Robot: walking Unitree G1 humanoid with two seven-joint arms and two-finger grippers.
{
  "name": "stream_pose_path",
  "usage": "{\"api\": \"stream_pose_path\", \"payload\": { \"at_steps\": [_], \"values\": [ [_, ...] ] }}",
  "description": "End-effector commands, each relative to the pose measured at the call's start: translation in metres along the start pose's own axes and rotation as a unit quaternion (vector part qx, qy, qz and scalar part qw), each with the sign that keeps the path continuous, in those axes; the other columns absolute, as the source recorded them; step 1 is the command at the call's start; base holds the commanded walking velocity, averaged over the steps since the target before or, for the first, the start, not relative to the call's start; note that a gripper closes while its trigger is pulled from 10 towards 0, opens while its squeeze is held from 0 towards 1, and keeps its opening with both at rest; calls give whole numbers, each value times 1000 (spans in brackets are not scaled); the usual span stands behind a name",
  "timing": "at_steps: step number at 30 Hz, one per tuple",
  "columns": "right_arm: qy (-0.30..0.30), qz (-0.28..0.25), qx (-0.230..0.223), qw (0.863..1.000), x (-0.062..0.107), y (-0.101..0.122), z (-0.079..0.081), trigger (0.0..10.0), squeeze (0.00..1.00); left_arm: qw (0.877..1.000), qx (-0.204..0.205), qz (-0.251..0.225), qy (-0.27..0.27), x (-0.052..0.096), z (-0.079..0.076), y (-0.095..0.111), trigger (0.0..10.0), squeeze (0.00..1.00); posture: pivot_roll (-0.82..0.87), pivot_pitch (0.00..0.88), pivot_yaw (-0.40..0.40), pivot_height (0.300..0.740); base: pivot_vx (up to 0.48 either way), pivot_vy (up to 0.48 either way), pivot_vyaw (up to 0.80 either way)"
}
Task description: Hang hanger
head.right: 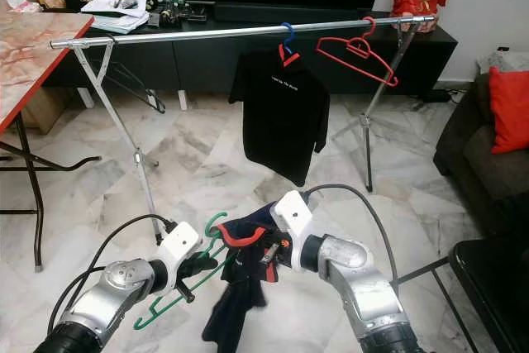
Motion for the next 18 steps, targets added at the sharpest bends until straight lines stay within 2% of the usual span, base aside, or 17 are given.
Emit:
{"api": "stream_pose_path", "payload": {
  "at_steps": [1,5,8,9,12,14,16,18],
  "values": [
    [-63,20,21,998,5,0,-18,10000,0,1000,-1,-2,-3,0,1,0,10000,0,20,90,-54,740,0,0,0],
    [-51,23,41,998,8,0,-17,10000,0,1000,-1,-1,-1,0,1,-1,10000,0,19,90,-54,740,0,0,0],
    [-66,15,44,997,10,4,-20,10000,0,1000,0,4,2,0,2,-2,10000,0,17,90,-54,740,0,0,0],
    [-103,19,43,994,12,4,-30,10000,0,1000,-6,19,-2,1,1,-6,10000,0,14,90,-53,740,0,0,0],
    [-167,30,40,985,16,1,-47,10000,0,999,-20,43,-13,2,-1,-15,10000,0,15,91,-53,740,0,0,0],
    [-190,25,24,981,18,1,-53,10000,0,999,-17,46,-16,4,-1,-18,10000,0,19,92,-53,740,0,0,0],
    [-197,24,21,980,18,1,-54,10000,0,999,-20,47,-14,5,0,-19,10000,0,21,92,-54,740,0,0,0],
    [-175,16,16,984,14,2,-48,10000,0,999,-20,46,-5,6,2,-19,10000,0,22,92,-54,740,0,0,0]
  ]
}}
Point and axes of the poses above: a point about 5 cm out from each wrist's last joint towards the gripper, its own x axis pointing back from the gripper into the wrist, its own y axis along the axis of the wrist's last joint, z = x × y, the point moved 1 cm from there along -x, pointing out of the wrist towards the gripper, and after that the axes turned 11 degrees about -x, right-handed, at the moved point
